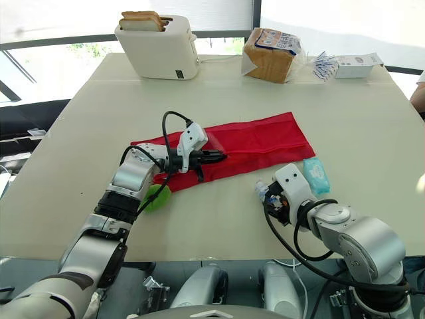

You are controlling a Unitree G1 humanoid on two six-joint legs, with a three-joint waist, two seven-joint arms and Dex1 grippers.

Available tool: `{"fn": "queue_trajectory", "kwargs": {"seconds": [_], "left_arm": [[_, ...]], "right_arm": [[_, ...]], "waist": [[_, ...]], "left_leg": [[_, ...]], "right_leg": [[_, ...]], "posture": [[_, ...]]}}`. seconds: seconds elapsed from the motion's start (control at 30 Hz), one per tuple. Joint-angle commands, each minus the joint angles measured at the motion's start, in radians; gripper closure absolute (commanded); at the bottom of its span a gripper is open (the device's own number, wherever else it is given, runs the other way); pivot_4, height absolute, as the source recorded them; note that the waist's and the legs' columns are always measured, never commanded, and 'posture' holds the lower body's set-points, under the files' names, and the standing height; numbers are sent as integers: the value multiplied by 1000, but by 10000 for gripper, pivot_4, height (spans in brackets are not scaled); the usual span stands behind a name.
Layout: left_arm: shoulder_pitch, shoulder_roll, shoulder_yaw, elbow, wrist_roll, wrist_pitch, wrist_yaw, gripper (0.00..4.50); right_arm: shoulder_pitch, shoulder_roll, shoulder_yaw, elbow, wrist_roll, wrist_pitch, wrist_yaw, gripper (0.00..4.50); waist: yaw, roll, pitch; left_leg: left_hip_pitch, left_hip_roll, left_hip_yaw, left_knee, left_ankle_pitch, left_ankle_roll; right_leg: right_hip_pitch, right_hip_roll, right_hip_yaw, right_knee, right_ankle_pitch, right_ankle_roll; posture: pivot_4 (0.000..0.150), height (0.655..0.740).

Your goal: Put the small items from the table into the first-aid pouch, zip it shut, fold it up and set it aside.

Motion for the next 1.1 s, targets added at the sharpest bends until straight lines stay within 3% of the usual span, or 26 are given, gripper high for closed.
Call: {"fn": "queue_trajectory", "kwargs": {"seconds": [0.03,0.13,0.2,0.37,0.7,0.83,1.1], "left_arm": [[-7,8,3,-43,-5,-2,-10,45000],[-10,7,3,-44,-7,-1,-12,45000],[-11,6,7,-46,-13,2,-15,45000],[-13,4,7,-45,-18,1,-23,45000],[-17,-4,18,-74,-36,15,-30,45000],[0,8,16,-101,-45,25,-42,45000],[-2,21,1,-92,-31,4,-59,45000]], "right_arm": [[-15,14,2,-13,-12,-14,-1,33914],[-22,38,-15,-11,-9,-18,9,43689],[-67,105,-60,6,12,-13,26,44457],[-194,207,-75,182,-8,-55,33,44457],[-306,229,53,517,-120,-285,21,44457],[-347,296,45,631,-163,-441,4,44457],[-373,287,152,863,-283,-770,94,44457]], "waist": [[0,0,0],[0,0,0],[-1,0,0],[-1,0,0],[-7,0,0],[-8,0,0],[-15,1,0]], "left_leg": [[0,0,0,0,0,0],[0,0,0,0,0,0],[0,0,0,0,0,0],[0,0,0,0,0,0],[0,-1,0,0,0,0],[0,-1,0,0,0,0],[0,-1,0,0,0,0]], "right_leg": [[0,0,0,0,0,0],[0,0,0,0,0,0],[0,0,0,0,0,0],[0,1,0,0,0,0],[-1,0,0,1,0,0],[-1,0,0,1,0,0],[-1,0,0,1,0,0]], "posture": [[1500,7400],[1500,7400],[1500,7400],[1500,7400],[1500,7400],[1500,7400],[1500,7400]]}}
